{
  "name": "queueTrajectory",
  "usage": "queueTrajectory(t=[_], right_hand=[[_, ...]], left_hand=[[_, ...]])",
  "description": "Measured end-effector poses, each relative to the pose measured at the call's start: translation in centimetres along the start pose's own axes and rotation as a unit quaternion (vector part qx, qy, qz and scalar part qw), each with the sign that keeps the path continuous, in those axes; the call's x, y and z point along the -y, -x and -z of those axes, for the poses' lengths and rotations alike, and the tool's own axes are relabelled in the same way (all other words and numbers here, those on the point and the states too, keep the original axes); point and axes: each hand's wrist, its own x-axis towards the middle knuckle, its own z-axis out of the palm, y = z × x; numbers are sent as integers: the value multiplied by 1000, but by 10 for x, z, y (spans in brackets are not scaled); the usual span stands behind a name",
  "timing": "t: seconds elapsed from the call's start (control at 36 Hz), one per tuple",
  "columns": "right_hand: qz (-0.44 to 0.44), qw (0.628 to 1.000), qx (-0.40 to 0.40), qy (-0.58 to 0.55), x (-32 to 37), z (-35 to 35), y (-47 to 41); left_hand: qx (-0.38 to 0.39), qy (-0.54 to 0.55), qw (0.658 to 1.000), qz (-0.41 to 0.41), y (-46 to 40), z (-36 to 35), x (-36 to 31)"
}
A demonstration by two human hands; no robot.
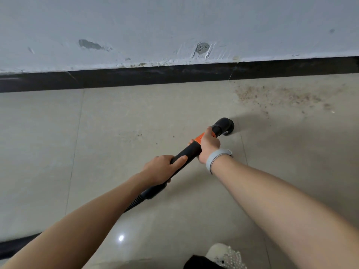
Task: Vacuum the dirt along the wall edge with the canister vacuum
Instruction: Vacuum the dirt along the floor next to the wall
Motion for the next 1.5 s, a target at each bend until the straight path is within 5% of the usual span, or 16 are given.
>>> queueTrajectory(t=[0.5, 1.06, 1.5], right_hand=[[-1, 993, 75, -96, -87, -32, 30], [-17, 975, 179, 132, -165, -151, 73], [-9, 966, 203, 158, -227, -190, 116]], left_hand=[[-115, -71, 991, -14, 45, -15, 93], [-227, 98, 961, 121, 117, -10, 202], [-270, 180, 929, 178, 165, -22, 254]])
